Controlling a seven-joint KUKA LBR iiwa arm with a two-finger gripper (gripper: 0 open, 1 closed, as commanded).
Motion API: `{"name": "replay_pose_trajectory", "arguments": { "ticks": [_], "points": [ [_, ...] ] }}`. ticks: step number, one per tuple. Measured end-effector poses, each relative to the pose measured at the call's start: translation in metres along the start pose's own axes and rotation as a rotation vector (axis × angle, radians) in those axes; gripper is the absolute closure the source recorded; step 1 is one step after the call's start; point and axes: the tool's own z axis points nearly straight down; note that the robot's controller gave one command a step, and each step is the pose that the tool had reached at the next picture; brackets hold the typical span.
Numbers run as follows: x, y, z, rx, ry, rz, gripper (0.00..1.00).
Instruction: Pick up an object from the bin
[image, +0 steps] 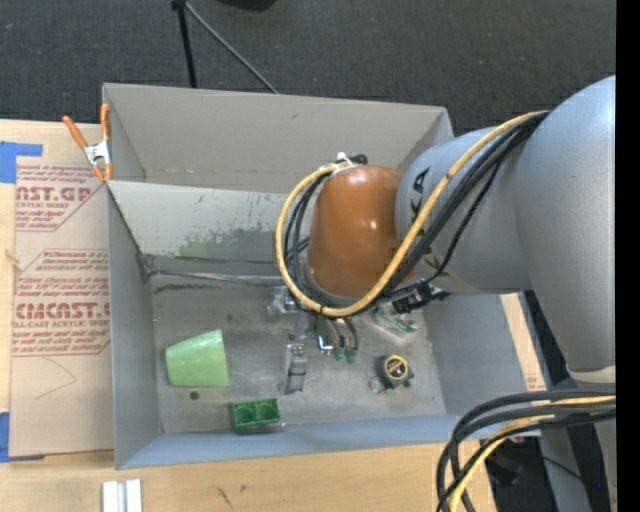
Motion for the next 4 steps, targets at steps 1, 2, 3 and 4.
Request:
{"name": "replay_pose_trajectory", "arguments": {
  "ticks": [1, 2, 3, 4],
  "points": [
    [0.024, 0.071, 0.06, 0.001, -0.009, -0.228, 0.0],
    [0.025, 0.14, 0.031, -0.005, -0.01, 0.067, 0.0],
    [0.02, 0.138, 0.014, -0.002, -0.009, 0.093, 0.0],
    [0.033, 0.141, 0.055, -0.014, -0.029, 0.352, 0.0]
  ]
}}
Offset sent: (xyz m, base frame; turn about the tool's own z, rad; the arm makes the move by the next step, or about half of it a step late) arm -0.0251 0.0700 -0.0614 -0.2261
